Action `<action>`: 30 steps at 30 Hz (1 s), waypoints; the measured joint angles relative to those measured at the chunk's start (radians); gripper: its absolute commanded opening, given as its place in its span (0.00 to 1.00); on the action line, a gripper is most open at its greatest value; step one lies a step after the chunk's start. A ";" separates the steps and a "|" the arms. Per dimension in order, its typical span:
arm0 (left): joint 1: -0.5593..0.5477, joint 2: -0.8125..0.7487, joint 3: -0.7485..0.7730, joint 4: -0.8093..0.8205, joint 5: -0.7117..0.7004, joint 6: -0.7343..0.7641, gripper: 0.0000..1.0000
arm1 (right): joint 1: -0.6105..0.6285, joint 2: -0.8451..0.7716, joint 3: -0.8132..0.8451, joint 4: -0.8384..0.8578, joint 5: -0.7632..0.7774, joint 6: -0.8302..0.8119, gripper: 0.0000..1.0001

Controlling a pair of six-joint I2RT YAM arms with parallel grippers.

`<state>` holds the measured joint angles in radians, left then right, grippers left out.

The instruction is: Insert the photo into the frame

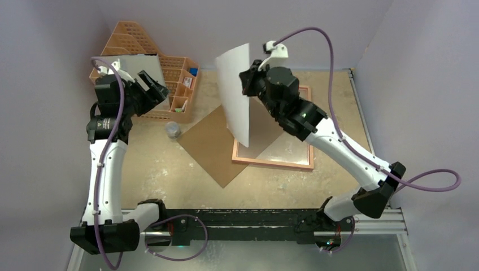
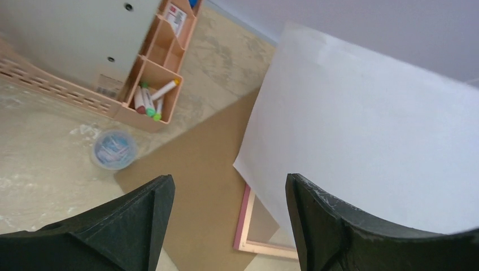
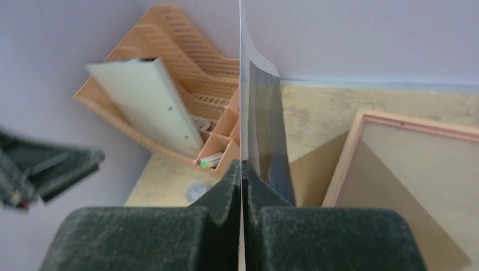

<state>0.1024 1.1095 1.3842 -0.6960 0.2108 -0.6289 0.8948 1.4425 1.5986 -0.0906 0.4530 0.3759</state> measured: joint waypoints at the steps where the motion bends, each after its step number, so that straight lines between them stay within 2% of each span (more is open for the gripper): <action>1: -0.010 -0.009 -0.039 0.035 0.022 0.006 0.75 | -0.043 0.005 0.010 -0.019 -0.005 0.034 0.00; 4: -0.084 -0.019 -0.107 0.105 0.018 0.028 0.75 | -0.157 0.052 0.064 -0.084 -0.054 0.140 0.00; 8: -0.272 0.020 -0.160 0.215 -0.012 0.076 0.74 | -0.277 0.129 0.113 -0.146 -0.116 0.263 0.00; 13: -0.451 0.092 -0.251 0.380 -0.054 0.150 0.74 | -0.396 0.137 0.113 -0.200 -0.212 0.417 0.00; 17: -0.524 0.082 -0.397 0.611 0.035 0.257 0.74 | -0.487 0.116 0.113 -0.204 -0.256 0.544 0.00; 23: -0.557 0.009 -0.631 1.006 0.138 0.410 0.72 | -0.586 0.093 0.128 -0.220 -0.293 0.690 0.00; 26: -0.628 0.018 -0.640 1.124 0.152 0.507 0.71 | -0.604 0.078 0.127 -0.225 -0.301 0.754 0.00; 30: -0.768 0.076 -0.610 1.217 0.090 0.666 0.70 | -0.608 0.003 0.063 -0.219 -0.307 0.852 0.00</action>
<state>-0.6655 1.1851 0.7746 0.5209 0.3008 0.0372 0.2867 1.4460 1.6611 -0.3092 0.1459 1.2278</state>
